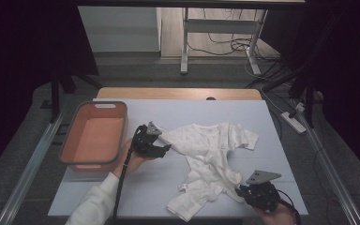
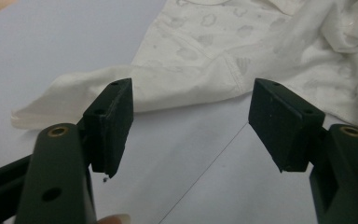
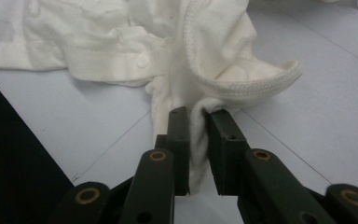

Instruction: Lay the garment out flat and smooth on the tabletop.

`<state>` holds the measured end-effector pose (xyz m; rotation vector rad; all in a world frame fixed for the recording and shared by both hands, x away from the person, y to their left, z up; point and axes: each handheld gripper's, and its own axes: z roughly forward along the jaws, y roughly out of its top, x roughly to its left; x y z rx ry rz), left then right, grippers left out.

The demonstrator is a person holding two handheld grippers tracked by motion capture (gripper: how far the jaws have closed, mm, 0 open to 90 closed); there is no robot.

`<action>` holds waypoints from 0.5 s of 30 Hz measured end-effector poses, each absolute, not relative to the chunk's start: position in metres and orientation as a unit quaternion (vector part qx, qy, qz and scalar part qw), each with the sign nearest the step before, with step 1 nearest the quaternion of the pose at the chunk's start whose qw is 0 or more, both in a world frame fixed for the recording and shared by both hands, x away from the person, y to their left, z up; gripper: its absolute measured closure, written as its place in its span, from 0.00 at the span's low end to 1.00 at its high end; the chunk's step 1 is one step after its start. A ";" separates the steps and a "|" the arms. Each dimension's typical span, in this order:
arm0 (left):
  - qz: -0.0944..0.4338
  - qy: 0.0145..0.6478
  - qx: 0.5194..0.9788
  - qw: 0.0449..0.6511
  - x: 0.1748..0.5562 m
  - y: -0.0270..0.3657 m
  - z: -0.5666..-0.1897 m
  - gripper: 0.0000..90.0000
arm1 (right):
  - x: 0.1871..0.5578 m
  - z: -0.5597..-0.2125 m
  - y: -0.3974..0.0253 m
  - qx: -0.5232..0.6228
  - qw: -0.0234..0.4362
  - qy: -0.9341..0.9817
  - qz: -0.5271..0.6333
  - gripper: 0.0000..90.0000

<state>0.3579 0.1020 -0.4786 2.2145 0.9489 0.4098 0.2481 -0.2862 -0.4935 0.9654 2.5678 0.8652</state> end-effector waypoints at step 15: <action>0.158 0.364 0.852 0.341 0.358 0.101 -0.479 0.35 | 0.255 -0.482 -0.280 0.328 0.185 0.858 0.349 0.46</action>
